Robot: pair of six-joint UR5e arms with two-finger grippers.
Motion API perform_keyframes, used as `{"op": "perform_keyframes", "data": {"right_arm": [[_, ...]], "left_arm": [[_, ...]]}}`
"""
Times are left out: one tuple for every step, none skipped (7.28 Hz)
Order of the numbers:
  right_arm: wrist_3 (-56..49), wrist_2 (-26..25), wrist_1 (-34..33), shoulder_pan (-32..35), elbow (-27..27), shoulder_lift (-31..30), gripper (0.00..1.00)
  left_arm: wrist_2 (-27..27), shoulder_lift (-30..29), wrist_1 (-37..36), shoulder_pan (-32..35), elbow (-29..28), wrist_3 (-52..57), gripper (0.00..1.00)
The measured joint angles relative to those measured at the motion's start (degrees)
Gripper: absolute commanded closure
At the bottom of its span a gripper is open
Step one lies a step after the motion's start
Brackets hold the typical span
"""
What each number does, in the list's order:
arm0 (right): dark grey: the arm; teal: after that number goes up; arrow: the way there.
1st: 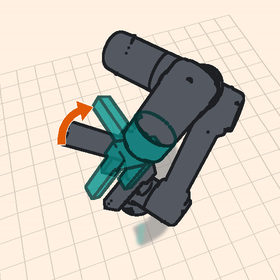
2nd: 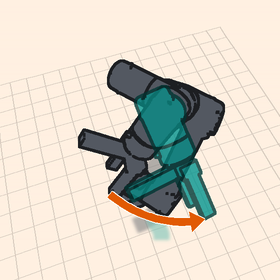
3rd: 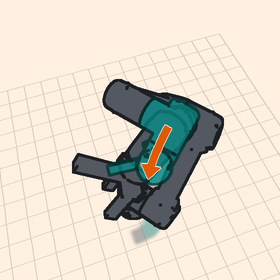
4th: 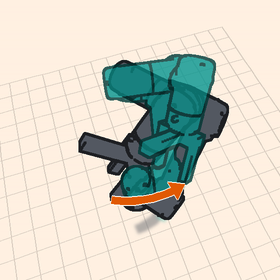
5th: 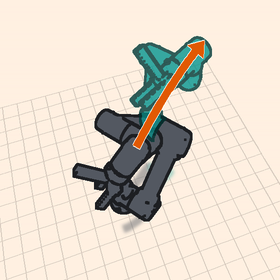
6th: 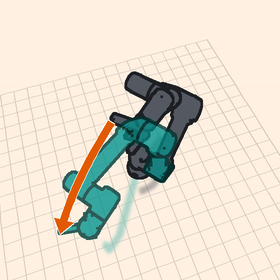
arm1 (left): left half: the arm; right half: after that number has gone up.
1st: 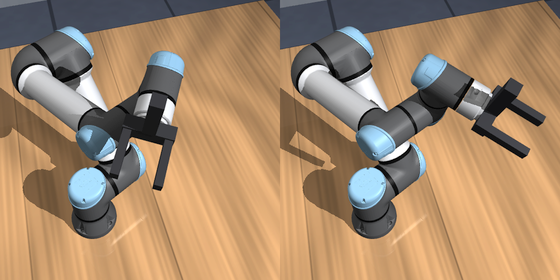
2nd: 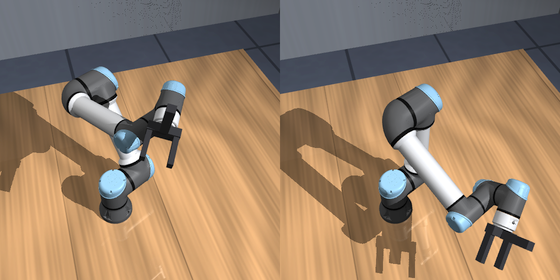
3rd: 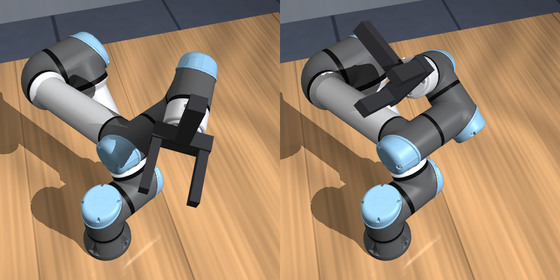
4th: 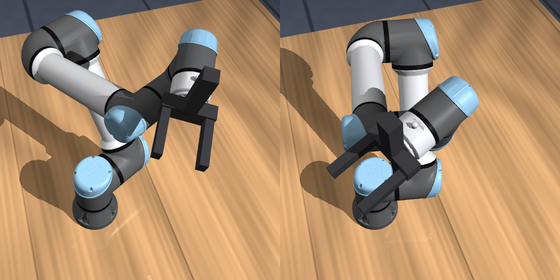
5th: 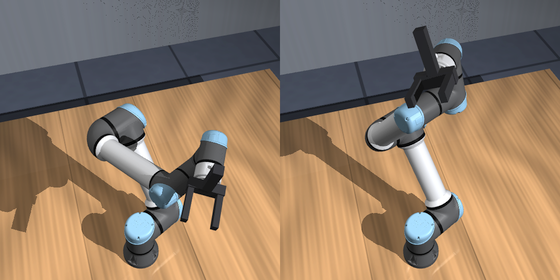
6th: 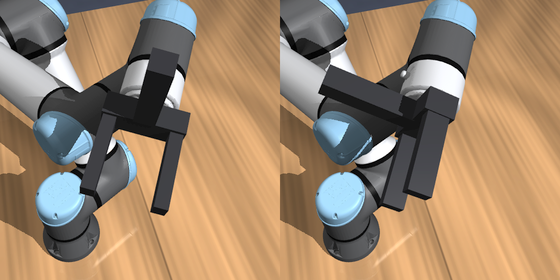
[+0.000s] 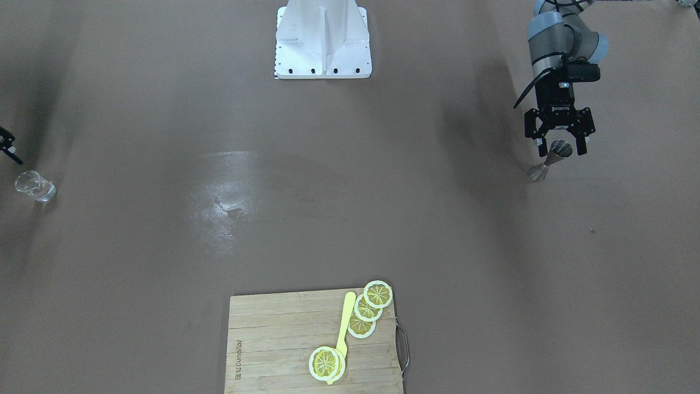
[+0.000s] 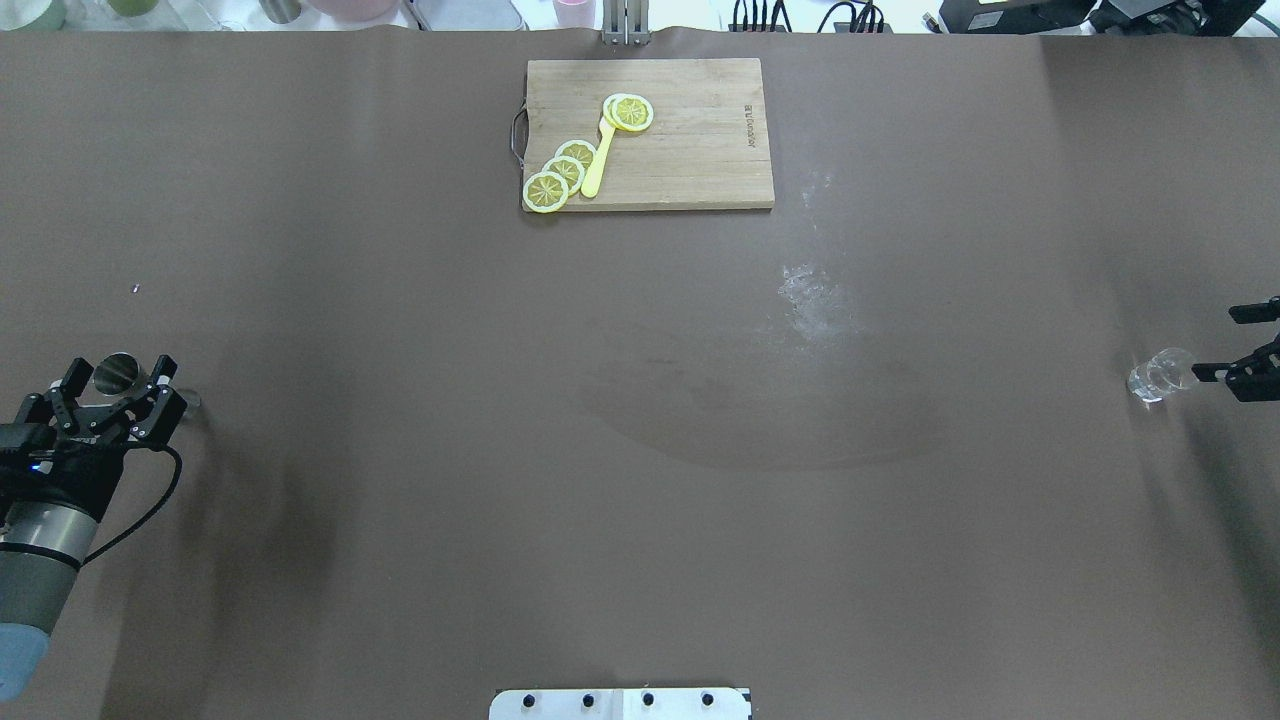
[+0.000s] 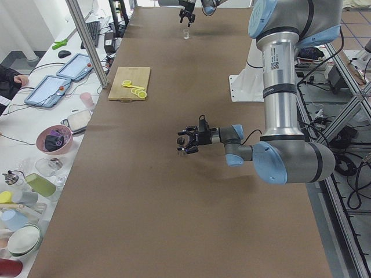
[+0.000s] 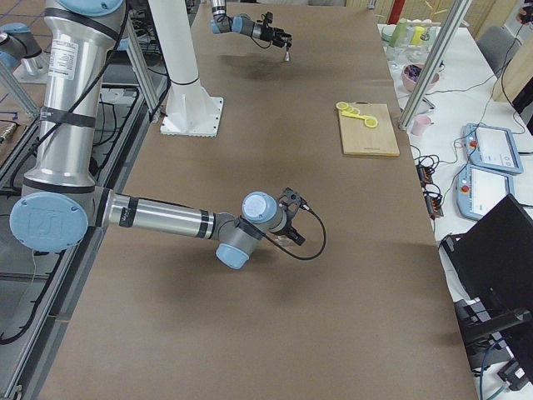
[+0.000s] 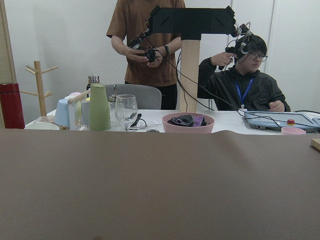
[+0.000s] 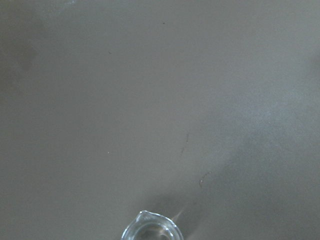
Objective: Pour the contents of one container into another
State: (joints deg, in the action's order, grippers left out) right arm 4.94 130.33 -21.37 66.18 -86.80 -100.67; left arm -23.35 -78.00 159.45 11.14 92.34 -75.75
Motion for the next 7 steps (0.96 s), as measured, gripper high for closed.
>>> {"op": "perform_keyframes", "data": {"right_arm": [[0.29,-0.05,0.59,-0.39,0.17,0.25,0.00],[0.63,0.13,0.94,-0.51,0.59,0.29,0.00],[1.51,0.17,1.56,-0.55,1.22,0.29,0.00],[3.27,0.23,2.32,-0.57,1.54,0.31,0.00],[4.94,0.31,2.71,-0.67,1.68,0.33,0.03],[5.67,0.32,2.87,-1.14,1.75,0.36,0.10],[5.90,0.28,3.08,-1.83,1.86,0.37,0.07]], "left_arm": [[0.27,-0.90,0.27,-0.03,-1.62,-0.22,0.03],[0.62,-1.62,0.39,-0.05,-3.09,-0.50,0.03],[0.85,-2.37,0.47,-0.06,-4.48,-0.64,0.03],[0.96,-3.04,0.50,-0.09,-5.48,-0.72,0.03],[1.00,-3.69,0.51,-0.12,-6.32,-0.82,0.03],[1.02,-4.15,0.47,-0.13,-7.00,-1.26,0.03],[1.02,-4.35,0.40,-0.15,-7.44,-1.87,0.03]]}}
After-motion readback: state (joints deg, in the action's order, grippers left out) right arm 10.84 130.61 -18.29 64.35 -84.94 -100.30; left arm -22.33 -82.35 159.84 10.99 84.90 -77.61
